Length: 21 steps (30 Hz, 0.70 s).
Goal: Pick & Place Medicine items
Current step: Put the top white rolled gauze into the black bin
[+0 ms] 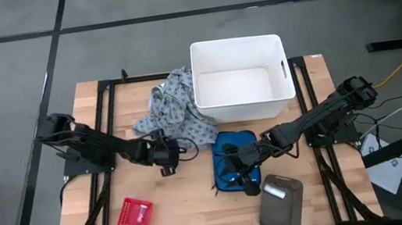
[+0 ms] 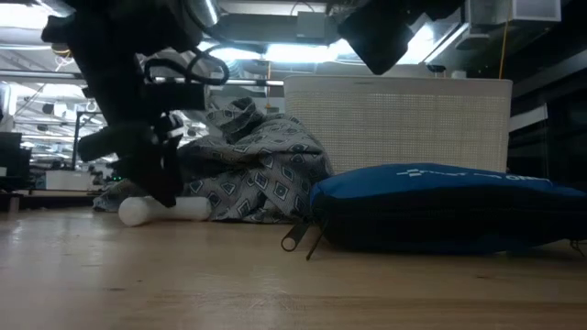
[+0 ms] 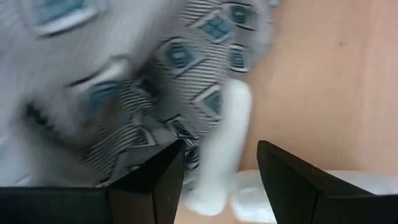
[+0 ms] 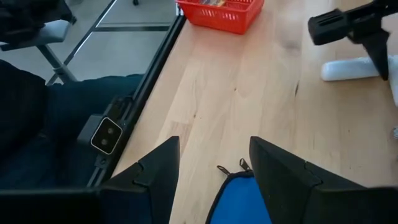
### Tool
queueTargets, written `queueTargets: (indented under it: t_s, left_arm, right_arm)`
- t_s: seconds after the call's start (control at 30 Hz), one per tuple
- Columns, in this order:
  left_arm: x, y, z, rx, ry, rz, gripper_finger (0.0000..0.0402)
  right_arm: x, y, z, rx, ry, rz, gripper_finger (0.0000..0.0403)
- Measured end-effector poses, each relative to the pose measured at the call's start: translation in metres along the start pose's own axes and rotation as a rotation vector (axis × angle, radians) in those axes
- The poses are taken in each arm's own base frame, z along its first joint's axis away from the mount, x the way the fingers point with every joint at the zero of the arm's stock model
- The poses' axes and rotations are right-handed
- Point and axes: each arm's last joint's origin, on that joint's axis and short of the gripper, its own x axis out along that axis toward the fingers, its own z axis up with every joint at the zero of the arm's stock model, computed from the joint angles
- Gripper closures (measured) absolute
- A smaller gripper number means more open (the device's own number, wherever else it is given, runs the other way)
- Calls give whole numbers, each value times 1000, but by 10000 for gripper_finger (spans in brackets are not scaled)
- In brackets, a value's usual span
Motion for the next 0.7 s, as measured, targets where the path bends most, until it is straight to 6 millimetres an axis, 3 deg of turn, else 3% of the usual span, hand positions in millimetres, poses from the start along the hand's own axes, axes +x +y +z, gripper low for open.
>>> queueTargets:
  t_s: [0.17,0.37,0.7]
  left_arm:
    - [9,0,-1,13,26,10,204]
    - [15,-1,-1,-36,83,-117,207]
    - [11,-12,3,-142,103,-367,278]
  right_arm:
    - [0,0,0,0,0,0,206]
    - [0,0,0,0,1,0,206]
    - [0,0,0,4,5,-1,206]
